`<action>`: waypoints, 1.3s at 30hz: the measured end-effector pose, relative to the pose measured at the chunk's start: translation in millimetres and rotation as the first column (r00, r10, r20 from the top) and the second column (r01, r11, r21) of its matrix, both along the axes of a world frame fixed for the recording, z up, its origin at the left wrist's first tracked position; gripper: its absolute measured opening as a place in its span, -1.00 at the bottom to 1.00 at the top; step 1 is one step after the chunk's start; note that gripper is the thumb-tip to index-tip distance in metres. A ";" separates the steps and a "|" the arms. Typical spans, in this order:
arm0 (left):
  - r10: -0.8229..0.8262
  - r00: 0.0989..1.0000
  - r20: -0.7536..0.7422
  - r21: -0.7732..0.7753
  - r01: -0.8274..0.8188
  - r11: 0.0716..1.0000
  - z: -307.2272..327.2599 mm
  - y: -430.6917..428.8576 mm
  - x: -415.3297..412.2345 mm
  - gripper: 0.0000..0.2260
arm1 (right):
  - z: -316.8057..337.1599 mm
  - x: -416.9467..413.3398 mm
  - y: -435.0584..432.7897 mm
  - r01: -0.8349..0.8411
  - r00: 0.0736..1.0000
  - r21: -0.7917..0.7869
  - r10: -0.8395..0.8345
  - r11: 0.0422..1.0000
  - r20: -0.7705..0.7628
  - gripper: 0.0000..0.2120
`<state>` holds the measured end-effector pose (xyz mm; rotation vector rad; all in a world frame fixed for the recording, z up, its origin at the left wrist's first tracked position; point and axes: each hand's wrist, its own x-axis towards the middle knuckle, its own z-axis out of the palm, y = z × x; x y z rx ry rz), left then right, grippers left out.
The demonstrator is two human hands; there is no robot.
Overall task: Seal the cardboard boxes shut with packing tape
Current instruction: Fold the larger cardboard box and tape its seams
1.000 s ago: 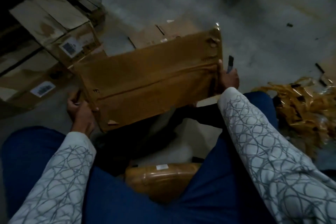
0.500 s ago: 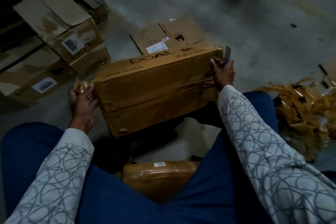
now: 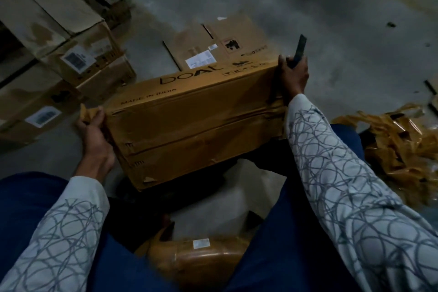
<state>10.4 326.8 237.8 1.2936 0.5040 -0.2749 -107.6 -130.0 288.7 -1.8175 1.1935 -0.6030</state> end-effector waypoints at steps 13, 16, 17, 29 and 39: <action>0.022 0.998 -0.060 0.205 -0.010 0.979 -49.7 15.0 47.4 -0.39 | -8.4 8.3 -1.4 -0.093 0.984 -0.122 0.073 0.988 -0.160 -0.74; -0.007 0.999 -0.037 0.131 0.011 0.991 -49.1 19.0 45.5 -0.35 | -8.2 2.3 -0.4 -0.085 0.985 -0.058 0.076 0.995 -0.155 -0.73; -0.008 0.999 -0.037 0.122 0.013 0.992 -41.0 15.3 40.6 -0.34 | -6.4 1.0 -1.9 -0.084 0.986 -0.033 0.079 0.996 -0.145 -0.73; -0.006 1.000 0.027 -0.152 0.010 0.988 12.0 21.7 3.5 -0.20 | 19.2 -21.3 6.0 -0.012 0.982 0.215 -0.029 0.977 0.189 -0.67; -0.042 0.991 0.128 -0.138 0.059 0.989 35.1 31.3 -40.7 -0.23 | 25.2 -73.8 12.6 -0.076 0.963 0.391 -0.033 0.917 0.266 -0.73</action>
